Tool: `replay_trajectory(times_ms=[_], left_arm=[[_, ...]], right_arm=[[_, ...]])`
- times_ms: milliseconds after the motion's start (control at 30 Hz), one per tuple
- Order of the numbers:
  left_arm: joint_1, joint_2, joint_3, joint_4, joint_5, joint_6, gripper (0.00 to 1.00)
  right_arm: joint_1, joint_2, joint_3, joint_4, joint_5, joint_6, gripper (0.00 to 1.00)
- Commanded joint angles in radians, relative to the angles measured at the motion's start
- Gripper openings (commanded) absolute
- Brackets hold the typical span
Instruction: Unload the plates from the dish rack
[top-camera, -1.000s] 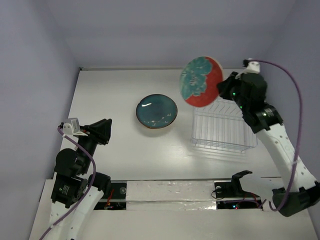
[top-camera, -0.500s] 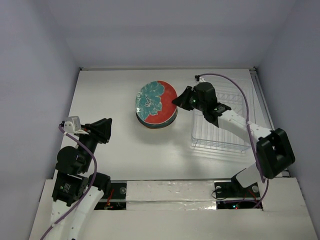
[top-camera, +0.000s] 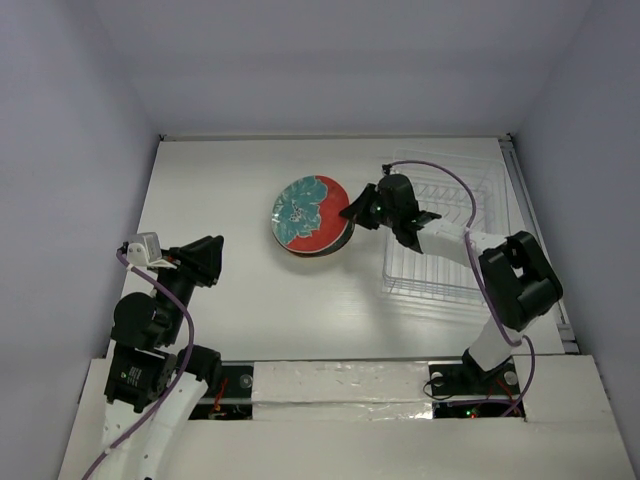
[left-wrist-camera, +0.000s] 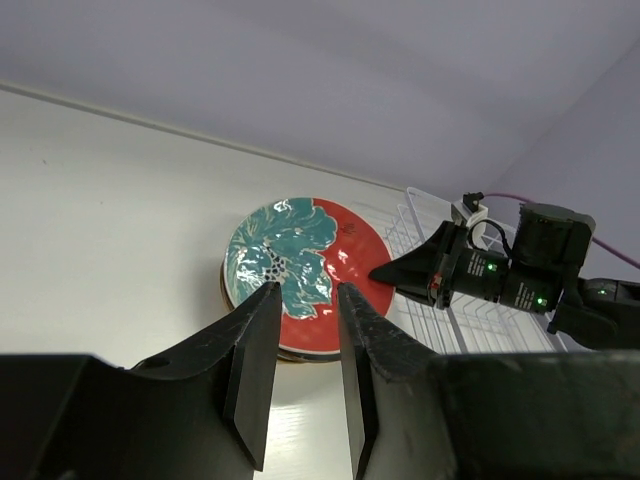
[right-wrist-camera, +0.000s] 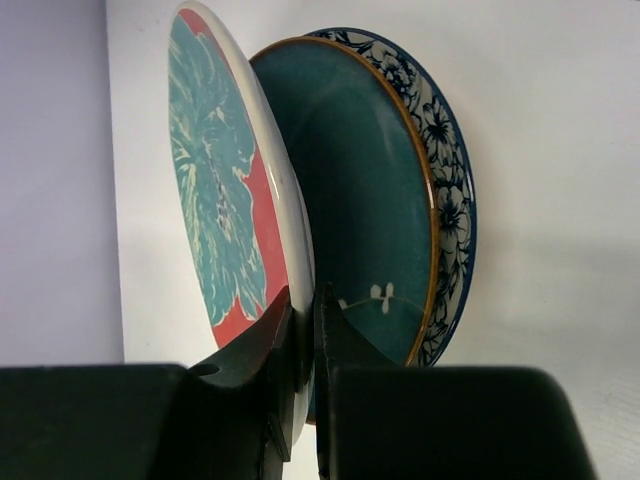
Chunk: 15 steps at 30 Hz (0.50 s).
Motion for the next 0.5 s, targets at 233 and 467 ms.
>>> replay_trajectory(times_ms=[233,467], left_arm=[[0.015,0.01,-0.006,0.048,0.015,0.003,0.26],[0.015,0.007,-0.006,0.048,0.013,0.003,0.27]], right_arm=[[0.011,0.004,-0.076,0.254,-0.003,0.052,0.37],[0.011,-0.028,-0.092,0.146,0.047,-0.022,0.68]])
